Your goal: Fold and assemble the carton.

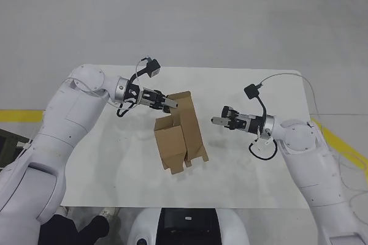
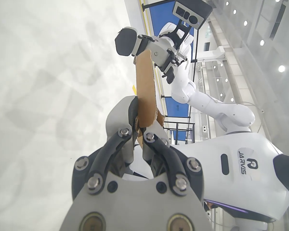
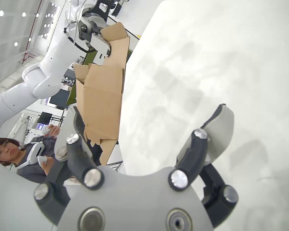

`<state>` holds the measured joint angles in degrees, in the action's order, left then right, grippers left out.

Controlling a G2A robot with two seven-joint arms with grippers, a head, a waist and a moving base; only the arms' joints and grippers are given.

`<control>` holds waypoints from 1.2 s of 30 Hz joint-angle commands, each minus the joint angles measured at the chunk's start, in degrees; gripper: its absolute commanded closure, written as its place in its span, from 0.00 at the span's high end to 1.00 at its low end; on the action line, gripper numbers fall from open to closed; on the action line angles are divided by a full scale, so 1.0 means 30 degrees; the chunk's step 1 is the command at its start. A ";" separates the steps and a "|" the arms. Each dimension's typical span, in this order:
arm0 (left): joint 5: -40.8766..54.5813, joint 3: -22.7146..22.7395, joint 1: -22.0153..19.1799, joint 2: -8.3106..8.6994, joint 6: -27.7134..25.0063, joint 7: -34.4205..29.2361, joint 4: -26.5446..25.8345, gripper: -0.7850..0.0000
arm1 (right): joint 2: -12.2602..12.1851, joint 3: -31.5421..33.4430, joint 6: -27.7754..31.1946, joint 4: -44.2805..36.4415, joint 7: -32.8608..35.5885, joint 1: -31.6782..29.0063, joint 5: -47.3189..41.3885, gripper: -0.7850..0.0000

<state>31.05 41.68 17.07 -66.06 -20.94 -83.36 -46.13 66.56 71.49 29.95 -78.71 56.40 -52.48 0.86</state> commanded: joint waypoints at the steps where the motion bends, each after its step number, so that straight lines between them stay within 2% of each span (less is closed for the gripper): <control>1: 0.0001 0.0000 0.0000 0.0000 0.0000 0.0000 0.0000 0.00 | 0.0000 -0.0001 -0.0001 0.0000 0.0001 0.0001 -0.0001 1.00; 7: 0.0001 0.0000 0.0000 0.0000 0.0000 0.0000 0.0000 0.00 | 0.0000 -0.0001 -0.0001 0.0000 0.0001 0.0001 -0.0001 1.00; 11: 0.0064 0.0100 0.0607 0.0043 0.0480 0.0341 -0.0742 0.00 | 0.0045 -0.0515 -0.0202 -0.0292 0.0372 -0.0207 -0.0639 1.00; 16: 0.0726 0.0121 0.0976 -0.0053 0.0675 -0.0671 -0.0801 0.00 | 0.0236 -0.1832 0.0155 0.1178 0.3781 0.0967 -0.4565 1.00; 20: 0.1178 -0.0051 0.1061 -0.0202 0.0978 -0.0977 -0.1049 0.00 | 0.0446 -0.2887 0.0362 0.2415 0.5386 0.2033 -0.5870 1.00; 31: 0.0806 -0.0662 0.1100 -0.0204 0.0806 -0.0806 -0.1948 0.00 | 0.0665 -0.4802 0.0304 0.3331 0.5673 0.3350 -0.7101 0.99; 34: 0.0948 -0.0676 0.1092 -0.0157 0.0728 -0.0729 -0.1982 0.00 | 0.0672 -0.5158 0.0345 0.3589 0.5632 0.3597 -0.7293 0.48; 36: 0.0960 -0.0676 0.1075 -0.0101 0.0677 -0.0678 -0.1925 0.00 | 0.0665 -0.5396 0.0361 0.3770 0.5616 0.3738 -0.7466 0.44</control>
<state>33.97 39.64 20.33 -66.44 -18.81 -85.49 -52.04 68.57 55.58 31.00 -67.61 73.28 -41.45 -21.32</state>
